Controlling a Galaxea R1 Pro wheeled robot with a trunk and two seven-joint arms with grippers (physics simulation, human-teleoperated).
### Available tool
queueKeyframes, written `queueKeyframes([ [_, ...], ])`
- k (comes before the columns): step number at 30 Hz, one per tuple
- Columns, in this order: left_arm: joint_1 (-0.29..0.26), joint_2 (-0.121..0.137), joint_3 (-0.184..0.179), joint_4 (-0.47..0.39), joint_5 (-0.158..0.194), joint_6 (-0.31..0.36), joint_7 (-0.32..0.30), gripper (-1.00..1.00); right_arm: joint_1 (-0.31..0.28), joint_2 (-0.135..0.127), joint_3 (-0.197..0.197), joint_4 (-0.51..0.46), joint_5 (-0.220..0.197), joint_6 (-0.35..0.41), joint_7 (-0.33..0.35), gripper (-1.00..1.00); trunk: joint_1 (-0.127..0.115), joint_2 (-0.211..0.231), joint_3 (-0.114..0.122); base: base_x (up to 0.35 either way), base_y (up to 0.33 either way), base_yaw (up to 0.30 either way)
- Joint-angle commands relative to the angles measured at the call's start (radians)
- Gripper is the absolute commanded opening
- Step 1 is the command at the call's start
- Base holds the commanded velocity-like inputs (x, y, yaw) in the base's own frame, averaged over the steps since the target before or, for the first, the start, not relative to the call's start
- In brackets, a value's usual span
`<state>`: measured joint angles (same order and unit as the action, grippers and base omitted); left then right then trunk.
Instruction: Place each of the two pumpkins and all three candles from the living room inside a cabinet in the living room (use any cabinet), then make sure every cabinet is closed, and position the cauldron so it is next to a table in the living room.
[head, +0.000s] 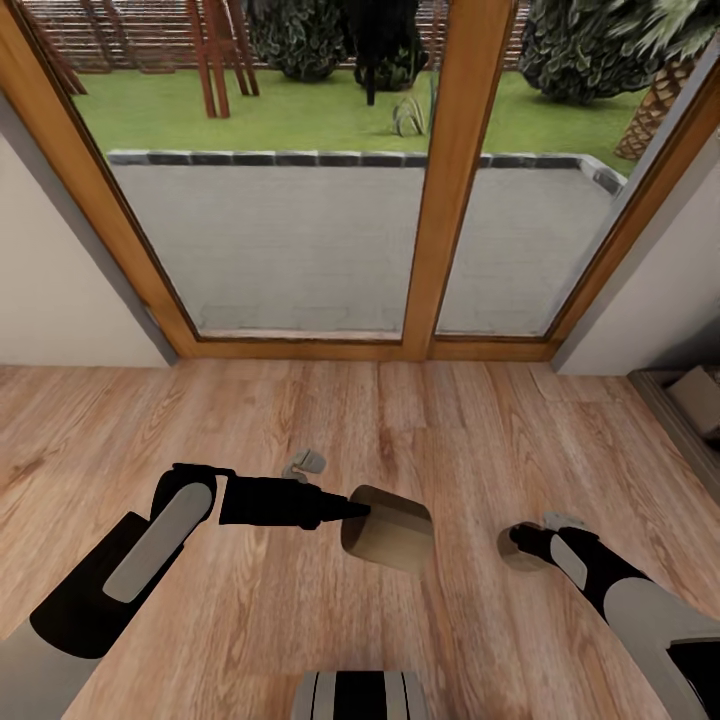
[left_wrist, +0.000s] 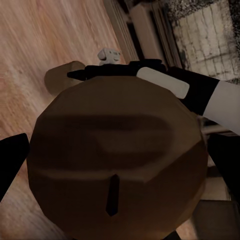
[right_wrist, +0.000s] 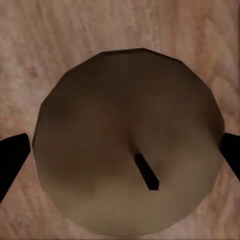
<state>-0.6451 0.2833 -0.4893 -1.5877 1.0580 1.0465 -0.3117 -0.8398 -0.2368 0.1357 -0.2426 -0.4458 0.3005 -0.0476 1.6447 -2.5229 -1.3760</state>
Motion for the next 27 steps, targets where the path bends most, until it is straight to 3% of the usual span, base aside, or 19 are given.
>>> queueKeyframes([
  [1,-0.001,0.001,0.000,0.001,-0.010,0.001,-0.008,-1.00,0.000,-0.001,0.009,-0.003,-0.010,0.005,-0.005,-1.00,-0.001,0.000,0.003,0.000,0.000,0.000],
  [3,-0.001,0.001,0.000,0.004,-0.022,0.001,-0.006,-1.00,0.000,-0.002,0.009,-0.004,-0.011,0.005,-0.005,-1.00,-0.001,0.000,0.011,0.000,0.000,0.000],
  [8,-0.001,-0.002,0.002,0.007,-0.121,0.001,-0.003,-1.00,0.000,-0.004,0.009,-0.007,-0.012,0.005,-0.005,-1.00,-0.004,0.002,0.030,0.000,0.000,0.000],
  [13,-0.001,0.000,0.006,0.010,-0.171,0.001,0.023,-1.00,-0.001,-0.005,0.007,-0.008,-0.014,0.005,-0.005,-1.00,-0.006,0.003,0.050,0.000,0.000,0.000],
  [18,-0.001,-0.007,0.046,0.011,-0.231,0.001,0.166,-1.00,0.000,-0.006,0.007,-0.025,-0.016,0.004,0.002,-1.00,-0.008,0.004,0.069,0.000,0.000,0.000],
  [19,-0.001,-0.009,0.053,0.011,-0.243,0.001,0.230,-1.00,0.000,-0.007,0.006,-0.032,-0.017,0.004,0.006,-1.00,-0.009,0.004,0.073,0.000,0.000,0.000],
  [22,-0.002,-0.012,0.055,0.010,-0.253,0.001,0.374,-1.00,0.001,-0.008,0.005,-0.047,-0.017,0.004,0.008,-1.00,-0.010,0.005,0.084,0.000,0.000,0.000],
  [25,-0.002,-0.013,0.052,0.010,-0.256,0.001,0.483,-1.00,0.001,-0.007,0.005,-0.053,-0.017,0.010,0.009,-1.00,-0.011,0.006,0.096,0.000,0.000,0.000],
  [27,-0.002,-0.013,0.050,0.010,-0.257,0.001,0.522,-1.00,0.001,-0.006,0.005,-0.055,-0.018,0.010,0.009,-1.00,-0.012,0.006,0.104,0.000,0.000,0.000],
])
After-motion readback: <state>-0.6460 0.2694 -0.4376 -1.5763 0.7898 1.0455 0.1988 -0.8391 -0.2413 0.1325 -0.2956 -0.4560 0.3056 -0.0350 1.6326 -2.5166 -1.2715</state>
